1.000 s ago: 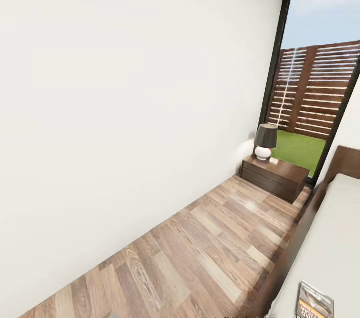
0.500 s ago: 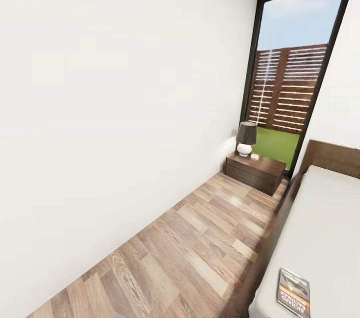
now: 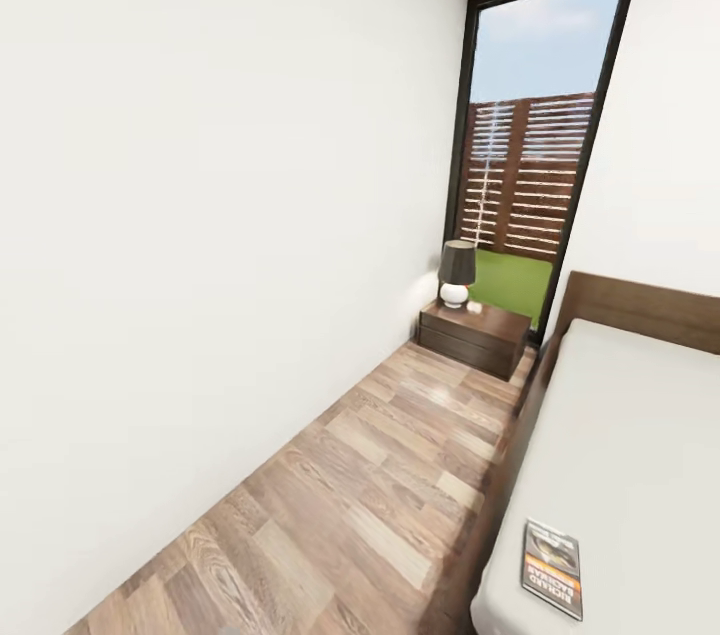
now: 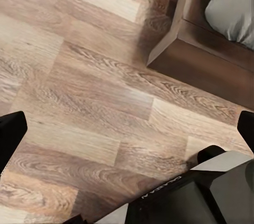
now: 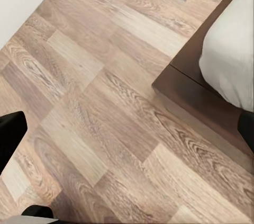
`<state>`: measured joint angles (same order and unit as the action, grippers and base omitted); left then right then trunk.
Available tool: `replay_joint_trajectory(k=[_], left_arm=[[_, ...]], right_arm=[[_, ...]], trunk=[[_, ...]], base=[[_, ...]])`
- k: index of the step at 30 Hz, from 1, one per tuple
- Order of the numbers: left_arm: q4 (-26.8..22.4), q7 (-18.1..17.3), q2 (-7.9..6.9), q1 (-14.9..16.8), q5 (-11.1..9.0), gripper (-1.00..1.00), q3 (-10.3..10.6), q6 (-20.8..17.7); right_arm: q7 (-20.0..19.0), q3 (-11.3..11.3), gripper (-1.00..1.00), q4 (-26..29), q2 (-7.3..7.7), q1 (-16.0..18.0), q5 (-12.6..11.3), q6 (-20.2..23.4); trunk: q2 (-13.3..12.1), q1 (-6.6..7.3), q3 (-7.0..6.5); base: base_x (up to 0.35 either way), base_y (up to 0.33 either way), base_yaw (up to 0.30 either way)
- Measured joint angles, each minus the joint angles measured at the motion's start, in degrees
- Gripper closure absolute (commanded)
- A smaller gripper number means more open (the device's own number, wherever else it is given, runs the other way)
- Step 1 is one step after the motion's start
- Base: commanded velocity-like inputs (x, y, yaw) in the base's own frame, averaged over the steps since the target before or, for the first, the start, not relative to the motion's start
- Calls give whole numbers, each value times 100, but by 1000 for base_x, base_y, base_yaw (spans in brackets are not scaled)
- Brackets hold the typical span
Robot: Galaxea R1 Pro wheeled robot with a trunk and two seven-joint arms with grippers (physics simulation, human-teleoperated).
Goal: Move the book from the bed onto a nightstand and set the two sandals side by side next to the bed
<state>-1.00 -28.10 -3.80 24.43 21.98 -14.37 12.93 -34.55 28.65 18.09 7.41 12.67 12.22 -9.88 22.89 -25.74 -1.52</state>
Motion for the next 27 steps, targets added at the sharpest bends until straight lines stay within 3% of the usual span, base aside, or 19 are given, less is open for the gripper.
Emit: replay_joint_trajectory(k=[8,27], left_arm=[[-1,0,0,0,0,-100,-1,0],[-1,0,-3,0,0,-100,-1,2]], right_arm=[[0,-2,-100,4,0,0,0,0],[0,-1,-100,1,0,-1,0,0]], trunk=[[-1,-1,0],[-1,-2,0]], base=[[201,0,-234],[10,0,-233]])
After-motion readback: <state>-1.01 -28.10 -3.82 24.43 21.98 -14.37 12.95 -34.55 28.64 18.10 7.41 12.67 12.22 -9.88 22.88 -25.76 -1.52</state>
